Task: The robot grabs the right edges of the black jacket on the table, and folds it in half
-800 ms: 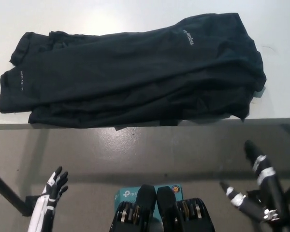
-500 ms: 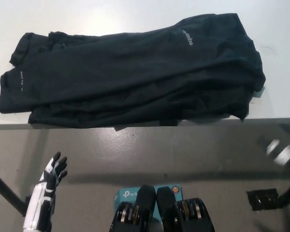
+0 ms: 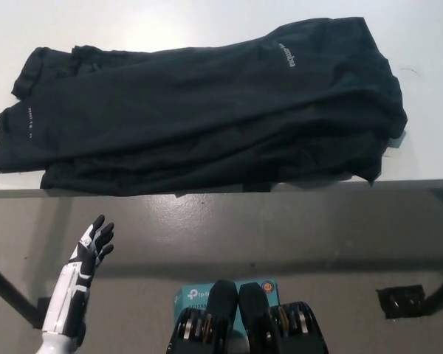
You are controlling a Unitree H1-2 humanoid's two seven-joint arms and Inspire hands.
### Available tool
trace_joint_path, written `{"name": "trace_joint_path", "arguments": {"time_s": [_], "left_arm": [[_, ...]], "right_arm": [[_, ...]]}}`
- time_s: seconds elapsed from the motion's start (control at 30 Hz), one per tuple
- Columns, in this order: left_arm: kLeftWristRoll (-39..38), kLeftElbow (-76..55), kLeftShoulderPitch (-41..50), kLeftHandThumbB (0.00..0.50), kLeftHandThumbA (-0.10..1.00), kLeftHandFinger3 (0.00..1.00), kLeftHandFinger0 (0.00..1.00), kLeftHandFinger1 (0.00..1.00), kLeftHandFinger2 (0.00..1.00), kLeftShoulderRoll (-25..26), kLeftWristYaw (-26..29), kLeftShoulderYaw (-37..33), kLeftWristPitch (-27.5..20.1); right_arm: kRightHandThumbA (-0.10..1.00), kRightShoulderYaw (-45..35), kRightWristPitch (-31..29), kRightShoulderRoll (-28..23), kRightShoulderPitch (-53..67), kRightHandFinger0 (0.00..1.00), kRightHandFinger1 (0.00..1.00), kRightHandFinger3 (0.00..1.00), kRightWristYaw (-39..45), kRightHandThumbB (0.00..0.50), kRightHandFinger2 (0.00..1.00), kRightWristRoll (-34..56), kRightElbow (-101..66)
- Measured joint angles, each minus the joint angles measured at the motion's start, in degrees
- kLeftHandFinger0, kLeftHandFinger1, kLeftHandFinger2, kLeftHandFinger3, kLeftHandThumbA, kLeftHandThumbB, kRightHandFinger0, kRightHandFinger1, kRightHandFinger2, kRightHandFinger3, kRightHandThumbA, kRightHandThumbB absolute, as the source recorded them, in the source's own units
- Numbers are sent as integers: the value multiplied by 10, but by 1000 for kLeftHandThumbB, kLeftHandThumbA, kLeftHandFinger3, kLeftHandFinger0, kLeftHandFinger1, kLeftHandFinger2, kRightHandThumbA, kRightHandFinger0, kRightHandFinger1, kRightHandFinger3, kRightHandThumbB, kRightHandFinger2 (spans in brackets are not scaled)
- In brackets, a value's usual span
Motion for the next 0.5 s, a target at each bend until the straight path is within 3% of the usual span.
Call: {"name": "trace_joint_path", "arguments": {"time_s": [0.3, 0.37, 0.5], "left_arm": [[-1, 4, 8, 143, 1000, 1000, 1000, 1000, 1000, 1, -1, 0, -3], [-1, 6, 7, 147, 1000, 1000, 1000, 1000, 1000, 1, -2, 0, -3], [-3, 6, 7, 135, 1000, 1000, 1000, 1000, 1000, 1, -2, 0, -4]], "right_arm": [[1000, 7, 56, 1, -126, 1000, 1000, 1000, 26, 243, 1000, 24, 289], [1000, 9, 59, 1, -155, 1000, 1000, 1000, 34, 217, 1000, 25, 355], [1000, 9, 62, 1, -199, 1000, 1000, 1000, 51, 220, 1000, 29, 463]]}}
